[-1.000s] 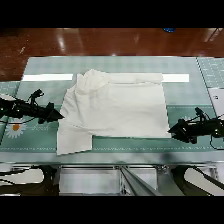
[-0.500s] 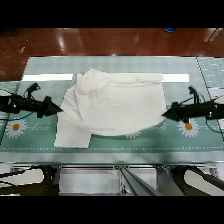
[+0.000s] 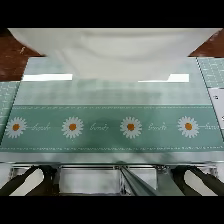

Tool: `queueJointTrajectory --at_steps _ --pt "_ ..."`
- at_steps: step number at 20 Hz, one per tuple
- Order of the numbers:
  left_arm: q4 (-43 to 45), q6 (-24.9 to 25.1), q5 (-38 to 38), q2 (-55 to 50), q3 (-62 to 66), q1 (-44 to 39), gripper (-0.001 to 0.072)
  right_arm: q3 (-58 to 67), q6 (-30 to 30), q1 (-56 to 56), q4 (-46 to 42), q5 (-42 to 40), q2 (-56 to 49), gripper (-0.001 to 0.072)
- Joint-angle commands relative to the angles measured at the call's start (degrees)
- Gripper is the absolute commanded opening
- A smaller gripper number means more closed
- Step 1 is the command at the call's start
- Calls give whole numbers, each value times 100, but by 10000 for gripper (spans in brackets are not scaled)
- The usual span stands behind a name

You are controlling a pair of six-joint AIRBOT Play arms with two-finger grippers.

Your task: Fold the shirts.

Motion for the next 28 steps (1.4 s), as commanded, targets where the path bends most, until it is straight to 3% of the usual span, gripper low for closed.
queueJointTrajectory --at_steps 1,2,5,7,10,15,19,21,23,25,28 --pt "1526 -787 638 872 1237 4 24 1416 275 9 -544 -76 518 22" --pt "2048 -1008 645 1176 1281 4 24 1482 275 9 -549 -66 732 22" --pt "3008 -1054 376 2002 1279 4 24 1484 372 9 -785 321 1453 21" --pt "3593 -1060 -20 2485 1279 4 24 1484 466 9 -1032 861 1799 22" --pt "4564 -1467 -706 3069 1207 -13 24 1467 763 9 -1547 1534 2170 22" --pt "4621 -2105 -745 3477 177 -20 24 1180 1036 9 -2041 2175 2253 22" --pt "4295 -2033 -758 3174 -1445 -22 24 -348 1023 11 -1508 1759 2253 22" --pt "3674 -1676 -645 2723 -2114 -22 24 -1381 763 13 -946 1150 2188 22" --pt "3257 -1438 -326 2048 -2533 -125 24 -2361 538 13 -811 647 1919 22" --pt "3381 -1410 28 1141 -2605 -428 24 -3112 282 13 -815 105 1436 22" --pt "3390 -1412 866 -361 -2450 -960 24 -3346 20 13 -693 -664 192 22"
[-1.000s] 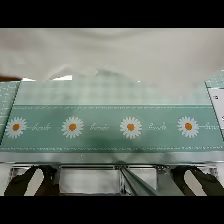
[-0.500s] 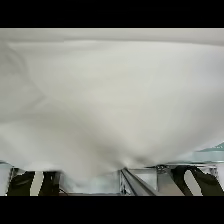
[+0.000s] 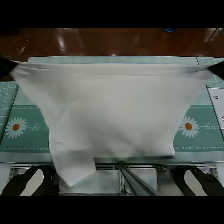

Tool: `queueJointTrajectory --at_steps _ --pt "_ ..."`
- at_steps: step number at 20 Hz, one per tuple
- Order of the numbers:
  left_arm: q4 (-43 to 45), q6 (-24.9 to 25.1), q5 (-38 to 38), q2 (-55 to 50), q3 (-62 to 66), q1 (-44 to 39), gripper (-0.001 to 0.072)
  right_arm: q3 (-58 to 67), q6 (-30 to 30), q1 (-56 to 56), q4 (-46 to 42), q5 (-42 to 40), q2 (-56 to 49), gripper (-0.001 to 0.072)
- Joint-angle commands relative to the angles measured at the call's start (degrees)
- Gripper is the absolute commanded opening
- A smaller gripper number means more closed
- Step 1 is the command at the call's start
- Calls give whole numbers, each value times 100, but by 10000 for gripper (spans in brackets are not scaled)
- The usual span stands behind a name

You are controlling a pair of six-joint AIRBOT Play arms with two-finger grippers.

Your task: Fold the shirts.

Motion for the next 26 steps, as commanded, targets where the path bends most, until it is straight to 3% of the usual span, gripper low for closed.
queueJointTrajectory --at_steps 1,4,5,7,10,16,21,24,26 --pt "-136 79 999 -1727 153 -553 24 -505 -356 0 365 -1220 -1344 22" --pt "-138 -70 1156 -3154 1108 -905 24 -83 -730 0 962 -1659 -2774 22" --pt "-138 -452 1167 -3560 1425 -1016 23 109 -809 2 1220 -1674 -3187 22" --pt "-136 -743 1154 -4138 1921 -1207 23 509 -837 0 1687 -1744 -3899 22" --pt "-138 -1172 1139 -4557 2256 -1263 23 1154 -713 0 1902 -1738 -4568 22" --pt "-42 -1272 195 -4701 2260 -1239 24 1534 -664 0 1657 -1513 -4905 22" --pt "350 -153 -1403 -4651 2199 -1032 24 1458 -667 -79 586 -260 -4900 22" --pt "385 -96 -1814 -4671 1622 -962 24 1161 -413 11 -258 -79 -4900 22" --pt "382 -66 -1794 -4673 1226 -962 24 1019 -256 13 -369 -105 -4900 22"
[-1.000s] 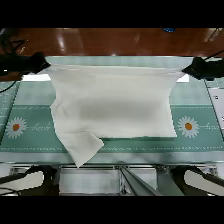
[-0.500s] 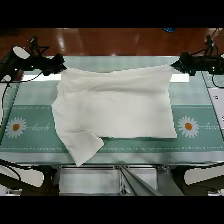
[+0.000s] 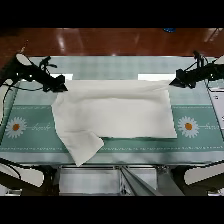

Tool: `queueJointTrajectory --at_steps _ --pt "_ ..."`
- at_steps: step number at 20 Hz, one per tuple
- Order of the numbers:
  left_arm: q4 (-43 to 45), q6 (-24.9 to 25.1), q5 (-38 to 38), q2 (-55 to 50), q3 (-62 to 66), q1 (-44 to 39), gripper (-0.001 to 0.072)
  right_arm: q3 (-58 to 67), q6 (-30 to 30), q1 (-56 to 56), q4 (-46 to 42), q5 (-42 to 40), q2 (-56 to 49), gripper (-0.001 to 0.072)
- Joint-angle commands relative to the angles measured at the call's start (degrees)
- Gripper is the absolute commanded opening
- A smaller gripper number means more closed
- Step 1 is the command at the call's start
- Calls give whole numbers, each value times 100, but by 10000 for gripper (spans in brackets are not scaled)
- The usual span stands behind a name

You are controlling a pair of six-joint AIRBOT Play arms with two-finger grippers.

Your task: Fold the shirts.

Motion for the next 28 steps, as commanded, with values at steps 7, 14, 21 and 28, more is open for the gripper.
queueJointTrajectory --at_steps 7,14,21,28 --pt "50 -17 -693 -15 -542 39 386 -210 723 87 -551 321 7 427" --pt "999 -105 -1307 1307 -721 258 508 -612 728 -323 -1318 909 1027 413" --pt "264 37 -514 3556 -4205 1628 508 -3849 -212 -380 605 -846 3263 413" --pt "-509 55 424 4148 -6033 1683 508 -4706 -673 -382 1493 -931 4048 413"
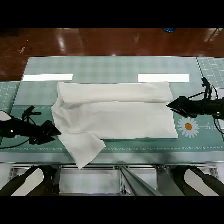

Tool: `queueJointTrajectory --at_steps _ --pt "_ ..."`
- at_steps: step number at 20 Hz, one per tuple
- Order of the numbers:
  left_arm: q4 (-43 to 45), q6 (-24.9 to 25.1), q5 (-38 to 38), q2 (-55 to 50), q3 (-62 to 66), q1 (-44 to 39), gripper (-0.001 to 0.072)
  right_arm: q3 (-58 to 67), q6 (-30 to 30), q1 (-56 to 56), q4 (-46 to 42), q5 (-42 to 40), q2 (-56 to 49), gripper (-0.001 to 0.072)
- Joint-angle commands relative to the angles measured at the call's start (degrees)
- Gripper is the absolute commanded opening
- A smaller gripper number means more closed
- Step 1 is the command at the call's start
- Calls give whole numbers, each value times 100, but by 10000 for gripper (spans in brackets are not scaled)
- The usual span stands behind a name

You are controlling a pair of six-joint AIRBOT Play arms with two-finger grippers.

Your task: Fold the shirts.

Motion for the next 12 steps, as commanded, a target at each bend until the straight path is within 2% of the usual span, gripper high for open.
queueJointTrajectory --at_steps 1,6,8,9,10,11,12 --pt "-577 46 503 166 -691 -50 508 -258 -166 -7 470 -92 323 413" --pt "-914 42 960 160 -957 -815 507 -254 -151 -136 1095 -118 356 413" --pt "-1073 42 1228 157 -957 -1049 506 -219 -151 -761 1268 26 365 413" --pt "-1139 42 1386 155 -957 -1176 466 -219 -149 -1202 1117 138 374 413" --pt "-1209 46 1462 155 -957 -1272 207 -221 -98 -1683 647 295 378 413" --pt "-1292 114 1530 157 -949 -1349 38 -258 144 -2094 -72 470 380 413" --pt "-1421 302 1537 157 -942 -1357 24 -358 411 -2376 -743 664 380 412"
